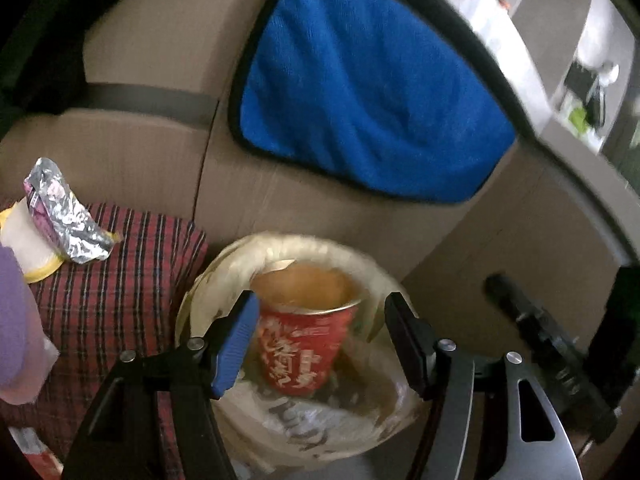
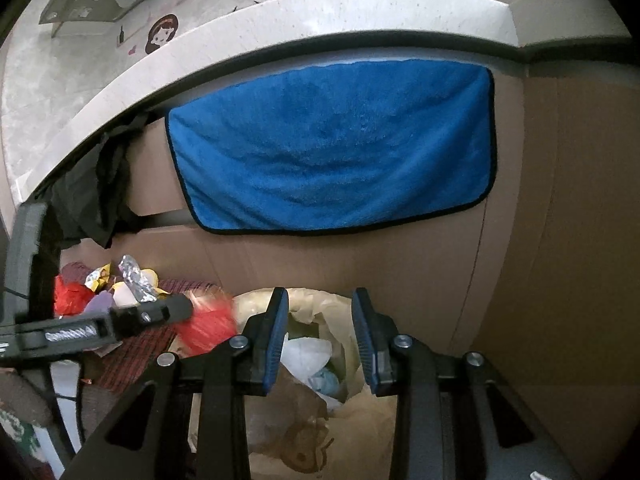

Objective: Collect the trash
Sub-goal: 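Move both open grippers back over the trash on the table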

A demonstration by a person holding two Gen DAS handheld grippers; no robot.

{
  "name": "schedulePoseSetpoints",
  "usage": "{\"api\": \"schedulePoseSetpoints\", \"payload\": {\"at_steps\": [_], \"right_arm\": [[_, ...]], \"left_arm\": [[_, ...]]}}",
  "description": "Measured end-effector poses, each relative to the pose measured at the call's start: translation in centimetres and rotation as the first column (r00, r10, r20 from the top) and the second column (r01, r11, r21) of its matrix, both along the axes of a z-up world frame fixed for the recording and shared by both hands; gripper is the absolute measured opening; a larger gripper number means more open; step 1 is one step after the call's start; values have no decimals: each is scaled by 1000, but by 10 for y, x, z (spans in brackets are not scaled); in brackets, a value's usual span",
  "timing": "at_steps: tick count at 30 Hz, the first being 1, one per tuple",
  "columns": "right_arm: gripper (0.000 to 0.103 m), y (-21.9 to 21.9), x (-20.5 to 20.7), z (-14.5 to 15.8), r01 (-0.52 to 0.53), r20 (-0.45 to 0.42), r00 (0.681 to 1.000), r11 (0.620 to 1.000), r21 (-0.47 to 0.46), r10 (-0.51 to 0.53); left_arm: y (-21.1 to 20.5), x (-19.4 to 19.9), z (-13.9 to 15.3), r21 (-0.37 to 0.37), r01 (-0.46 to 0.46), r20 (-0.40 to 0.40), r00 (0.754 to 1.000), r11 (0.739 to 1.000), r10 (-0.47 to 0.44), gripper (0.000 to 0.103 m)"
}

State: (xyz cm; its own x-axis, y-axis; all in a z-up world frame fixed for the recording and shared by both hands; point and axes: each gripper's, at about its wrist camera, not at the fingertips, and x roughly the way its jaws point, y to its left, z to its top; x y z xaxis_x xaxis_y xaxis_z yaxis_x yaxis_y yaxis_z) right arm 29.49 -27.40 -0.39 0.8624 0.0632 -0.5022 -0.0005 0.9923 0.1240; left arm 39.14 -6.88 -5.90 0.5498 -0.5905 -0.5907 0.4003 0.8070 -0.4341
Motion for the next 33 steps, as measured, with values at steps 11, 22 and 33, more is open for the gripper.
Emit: {"api": "schedulePoseSetpoints", "payload": {"at_steps": [11,22,33], "right_arm": [[31,23,-12,8,-45,0,999,999,-7,45],[31,114,-19,8,-244,23,970,970,0,244],[31,206,-11,-23,-439,-75,896,898,5,438]], "left_arm": [[74,-38,44,-12,-151,176,973,989,150,66],[224,-99,40,22,-446,215,876,895,432,66],[302,-106,-35,21,-536,-3,844,844,536,65]]}}
